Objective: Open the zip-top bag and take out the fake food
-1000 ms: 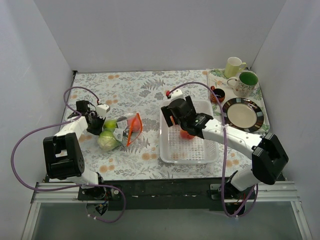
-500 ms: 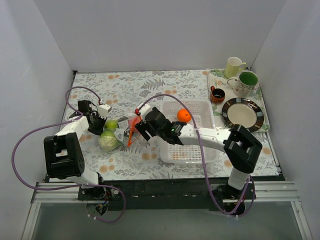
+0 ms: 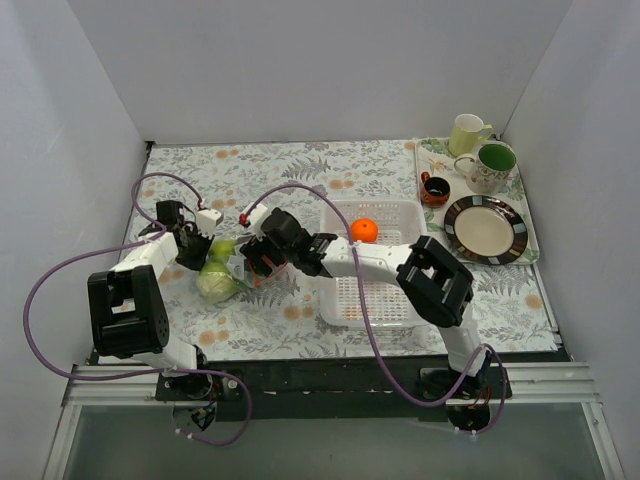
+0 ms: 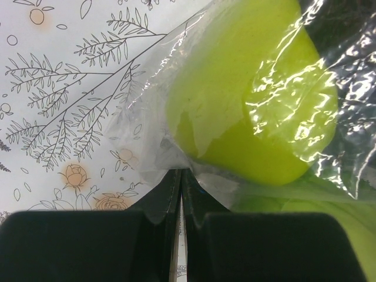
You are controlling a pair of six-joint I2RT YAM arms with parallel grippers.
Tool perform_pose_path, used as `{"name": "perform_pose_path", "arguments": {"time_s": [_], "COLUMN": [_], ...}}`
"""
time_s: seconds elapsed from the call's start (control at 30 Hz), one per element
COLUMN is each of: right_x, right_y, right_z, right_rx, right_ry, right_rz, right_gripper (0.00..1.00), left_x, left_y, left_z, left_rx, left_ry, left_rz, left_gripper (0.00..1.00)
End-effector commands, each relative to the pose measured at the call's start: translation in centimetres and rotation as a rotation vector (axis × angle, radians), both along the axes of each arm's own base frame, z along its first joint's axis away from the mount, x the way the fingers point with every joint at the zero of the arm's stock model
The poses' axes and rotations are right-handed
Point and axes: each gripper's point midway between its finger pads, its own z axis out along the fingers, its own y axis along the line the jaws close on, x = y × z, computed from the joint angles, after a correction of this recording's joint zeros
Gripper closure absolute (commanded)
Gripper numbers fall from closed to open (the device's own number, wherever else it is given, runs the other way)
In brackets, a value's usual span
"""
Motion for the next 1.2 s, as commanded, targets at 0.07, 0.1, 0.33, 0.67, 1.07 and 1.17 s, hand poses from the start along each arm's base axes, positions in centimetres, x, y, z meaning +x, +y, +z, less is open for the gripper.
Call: {"name": "perform_pose_path", "arguments": {"time_s": [0.07, 0.1, 0.33, 0.67, 1.07, 1.17], "right_x": [1.6, 1.4, -0.6, -2.7, 3.6, 3.9], "right_y": [1.3, 1.2, -1.1, -9.2, -26.8, -27.9], "right_z": [-2.5, -3.1, 0.0, 10.7, 7.8, 8.6], "right_rx": [0.02, 0.012, 0.092, 0.205, 0.031, 0.03], "right_ry": [0.031, 0.038, 0.056, -0.064, -0.061, -0.097], "right_rz": [-0.021, -0.017, -0.027, -0.151, -0.77, -0.825], "right_gripper": [0.03, 0.05, 0.43, 0.64, 0.41, 0.02], "left_x": [0.9, 0.8, 0.5, 0.2, 0.6, 0.6], "left_y": [-0.4, -0.4, -0.4, -0.4, -0.6, -0.6], "left_z": [2.0, 2.1, 1.9, 1.0, 1.9, 1.9], "left_rx": [-0.008, -0.008, -0.006, -0.006, -0.014, -0.013], "left_ry": [-0.046, -0.047, -0.048, -0.036, -0.051, -0.051], "left_rz": [-0.02, -0.022, -0.024, -0.023, -0.025, -0.025], "left_gripper": [1.0, 1.0, 1.0, 1.0, 1.0, 1.0]}}
